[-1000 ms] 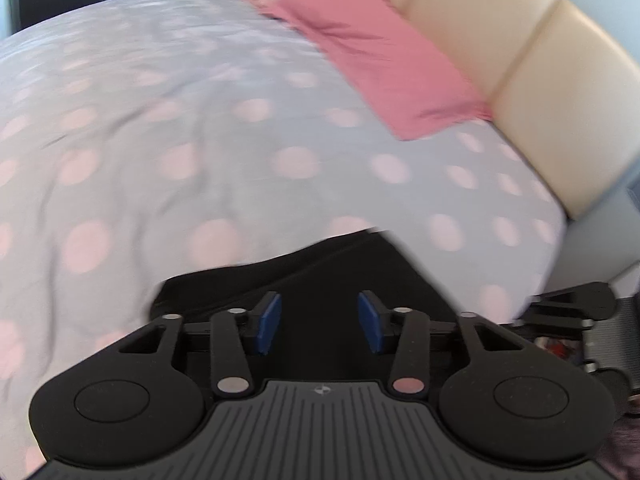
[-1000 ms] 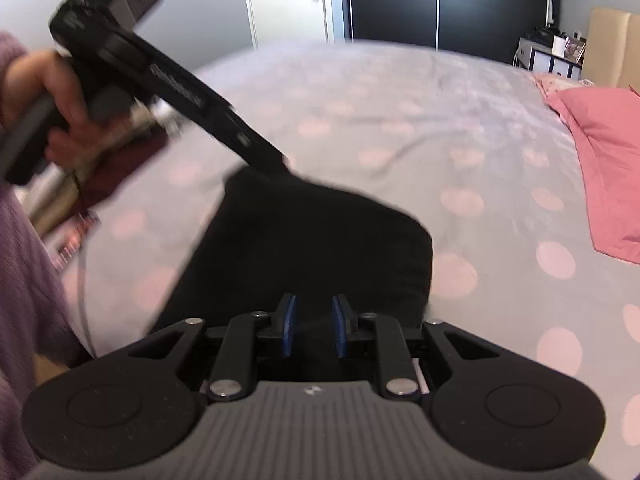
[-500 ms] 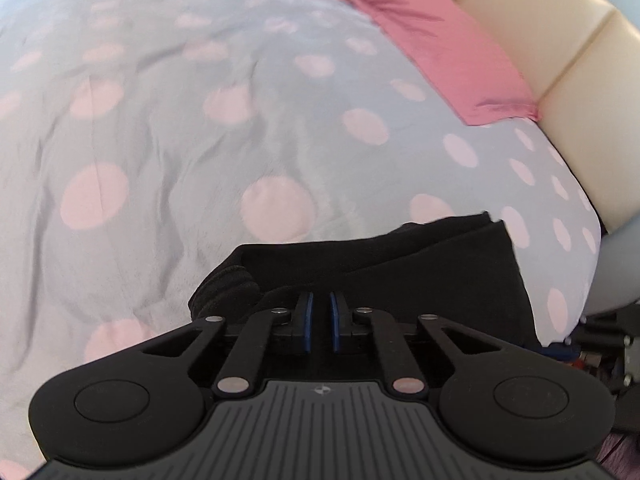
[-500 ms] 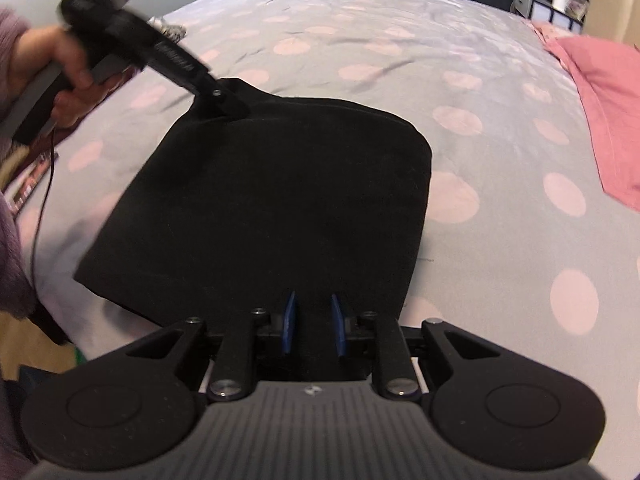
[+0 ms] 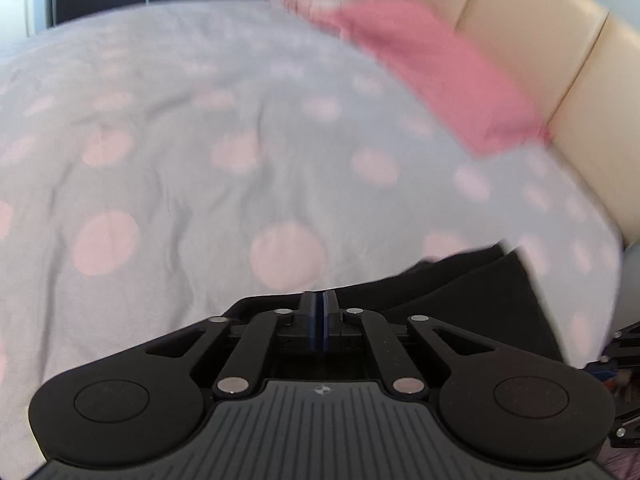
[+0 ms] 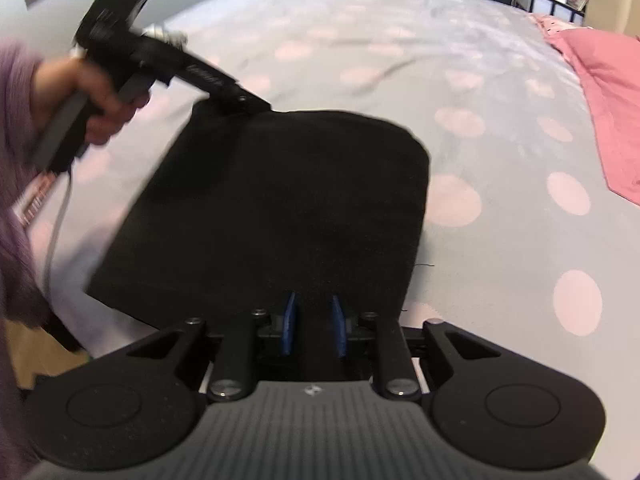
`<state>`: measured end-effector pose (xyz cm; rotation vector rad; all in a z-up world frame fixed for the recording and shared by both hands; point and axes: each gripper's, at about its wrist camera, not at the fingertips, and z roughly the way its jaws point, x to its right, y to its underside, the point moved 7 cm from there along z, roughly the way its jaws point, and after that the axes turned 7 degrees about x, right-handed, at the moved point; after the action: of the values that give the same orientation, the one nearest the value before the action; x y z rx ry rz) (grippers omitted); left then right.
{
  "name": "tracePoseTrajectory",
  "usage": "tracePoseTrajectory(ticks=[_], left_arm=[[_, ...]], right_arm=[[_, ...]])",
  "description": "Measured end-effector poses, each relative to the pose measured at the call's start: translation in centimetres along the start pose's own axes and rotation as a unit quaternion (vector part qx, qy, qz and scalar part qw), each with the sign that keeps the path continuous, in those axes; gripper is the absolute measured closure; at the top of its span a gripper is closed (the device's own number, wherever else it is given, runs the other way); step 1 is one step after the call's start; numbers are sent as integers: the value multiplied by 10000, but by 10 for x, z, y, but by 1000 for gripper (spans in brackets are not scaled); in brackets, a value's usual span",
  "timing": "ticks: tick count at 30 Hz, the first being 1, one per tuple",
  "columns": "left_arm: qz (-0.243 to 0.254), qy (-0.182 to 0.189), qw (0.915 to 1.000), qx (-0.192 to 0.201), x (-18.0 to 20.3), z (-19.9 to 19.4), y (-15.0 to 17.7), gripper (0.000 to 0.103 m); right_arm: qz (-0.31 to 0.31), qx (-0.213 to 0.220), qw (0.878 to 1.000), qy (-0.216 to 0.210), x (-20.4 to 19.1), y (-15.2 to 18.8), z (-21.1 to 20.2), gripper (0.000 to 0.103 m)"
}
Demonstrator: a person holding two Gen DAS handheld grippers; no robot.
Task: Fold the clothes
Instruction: 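Grasp the folded jeans with both tools and lift them off the bed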
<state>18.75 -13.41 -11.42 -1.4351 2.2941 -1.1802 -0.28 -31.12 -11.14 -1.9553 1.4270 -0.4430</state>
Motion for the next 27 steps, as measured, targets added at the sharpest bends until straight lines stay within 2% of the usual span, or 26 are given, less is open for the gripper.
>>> tracePoseTrajectory(ticks=[1, 2, 6, 8, 10, 14, 15, 16, 17, 19, 21, 23, 24, 25, 27], left_arm=[[-57, -2, 9999, 100, 0, -14, -1, 95], [-106, -14, 9998, 139, -1, -27, 2, 95], [-414, -97, 9991, -32, -3, -68, 27, 94], [-825, -81, 9965, -87, -5, -82, 46, 93], [-1272, -40, 9917, -168, -10, -89, 66, 80], [-1816, -109, 9830, -241, -20, -87, 99, 77], [-1927, -141, 9809, -224, -23, -87, 105, 72], [-2038, -169, 9787, -185, -27, -86, 109, 62], [-2148, -187, 9764, -129, -29, -85, 112, 58], [-2356, -149, 9717, 35, -32, -87, 116, 55], [-2537, 68, 9671, 193, -31, -87, 118, 54], [-2766, 243, 9599, 398, -30, -84, 119, 48], [-2870, 292, 9564, 453, -31, -82, 120, 45], [-2965, 326, 9533, 469, -33, -78, 121, 44], [-3154, 420, 9471, 433, -36, -69, 123, 44]], right_arm=[[40, 128, 9999, -9, 0, -1, -10, 49], [71, 241, 9997, -17, -1, -1, -20, 45], [-84, 264, 9996, -62, -16, 3, -39, 44], [-317, 115, 9994, -57, -28, 5, -38, 46], [-525, -183, 9984, 61, -34, 14, -27, 48], [-790, -619, 9946, 247, -39, 28, -7, 50], [-769, -646, 9947, 230, -38, 29, -5, 49], [-733, -662, 9949, 206, -37, 30, -4, 48], [-627, -629, 9959, 149, -36, 29, -6, 48], [-295, -484, 9984, -41, -31, 22, -13, 46], [56, -313, 9993, -215, -25, 15, -20, 45], [529, 41, 9983, -240, -7, 3, -32, 38], [720, 159, 9972, -149, 3, -1, -34, 29], [919, 216, 9955, -71, 14, -4, -33, 24], [1426, 200, 9896, -32, 36, -5, -23, 24]])
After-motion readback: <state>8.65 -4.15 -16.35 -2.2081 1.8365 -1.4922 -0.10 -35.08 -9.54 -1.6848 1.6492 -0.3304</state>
